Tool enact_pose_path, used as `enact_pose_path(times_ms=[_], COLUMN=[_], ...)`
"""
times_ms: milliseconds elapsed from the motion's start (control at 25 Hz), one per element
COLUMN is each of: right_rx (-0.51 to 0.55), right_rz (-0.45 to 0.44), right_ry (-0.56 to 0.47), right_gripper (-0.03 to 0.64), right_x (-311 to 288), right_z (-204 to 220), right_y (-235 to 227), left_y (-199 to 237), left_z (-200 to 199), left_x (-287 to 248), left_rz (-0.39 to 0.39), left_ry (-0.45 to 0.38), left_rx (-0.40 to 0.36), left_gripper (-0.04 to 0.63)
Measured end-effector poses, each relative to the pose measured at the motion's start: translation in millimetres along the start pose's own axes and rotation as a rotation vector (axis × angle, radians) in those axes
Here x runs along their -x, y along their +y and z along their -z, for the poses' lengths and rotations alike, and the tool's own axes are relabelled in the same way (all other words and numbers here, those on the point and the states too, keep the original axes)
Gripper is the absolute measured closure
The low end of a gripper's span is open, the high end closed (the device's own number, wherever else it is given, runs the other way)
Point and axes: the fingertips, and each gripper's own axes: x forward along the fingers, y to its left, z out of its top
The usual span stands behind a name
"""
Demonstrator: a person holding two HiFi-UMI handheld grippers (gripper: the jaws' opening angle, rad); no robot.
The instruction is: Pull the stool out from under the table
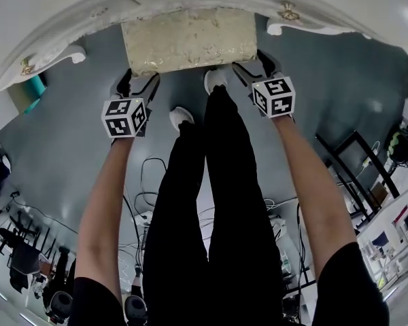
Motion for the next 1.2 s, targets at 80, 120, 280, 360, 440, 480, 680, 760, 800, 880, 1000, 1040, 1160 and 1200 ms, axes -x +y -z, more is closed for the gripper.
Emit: enact_pose_path(times_ms=[80,120,280,360,440,480,680,760,800,880,1000,1040,1160,1200], right_rx=[-0.006,-0.008,-0.001,-0.002,-0.005,-0.007,-0.004,0.002,0.006,0.011,0.011,0.008,-0.005,-0.008], right_rz=[-0.003,-0.004,-0.008,-0.007,-0.006,-0.005,-0.009,-0.010,-0.011,-0.018,-0.025,-0.026,-0.025,-0.022], right_ry=[0.019,0.031,0.066,0.077,0.081,0.082,0.096,0.103,0.107,0.117,0.134,0.140,0.154,0.157], right_gripper=[0.255,0.255,0.255,0.255,0.255,0.255,0.255,0.255,0.256,0.256,0.256,0.258,0.261,0.262], right_x=[4.2,6.4,7.7,10.7,17.2,20.4,28.8,32.4,34.5,39.3,48.1,51.5,59.5,61.5], right_z=[7.8,12.0,19.9,26.4,36.6,41.0,54.2,57.7,59.9,66.7,79.4,84.2,99.0,103.7], right_y=[5.2,6.3,8.7,12.6,16.4,17.5,23.9,24.3,25.3,29.9,36.4,38.4,45.7,48.1], left_y=[-2.3,-4.4,-7.8,-10.1,-15.1,-17.5,-24.3,-29.1,-31.5,-35.6,-42.6,-45.5,-52.7,-54.3], left_z=[7.7,11.0,20.1,27.8,37.0,40.6,54.7,60.4,63.8,72.4,84.1,87.6,95.8,97.3], left_x=[4.0,5.1,7.5,11.2,15.5,16.9,24.9,28.3,30.5,36.3,42.0,43.6,49.5,50.9], left_rz=[0.000,0.001,-0.003,0.000,0.006,0.010,0.008,0.005,0.003,0.000,-0.003,-0.005,-0.003,-0.001], left_ry=[0.010,0.015,0.029,0.038,0.051,0.056,0.064,0.058,0.057,0.062,0.081,0.086,0.089,0.085], left_rx=[0.000,0.001,0.003,0.002,-0.001,-0.004,-0.006,0.001,0.004,0.007,-0.005,-0.013,-0.033,-0.034], left_gripper=[0.233,0.232,0.233,0.233,0.233,0.233,0.233,0.233,0.233,0.233,0.232,0.232,0.233,0.232])
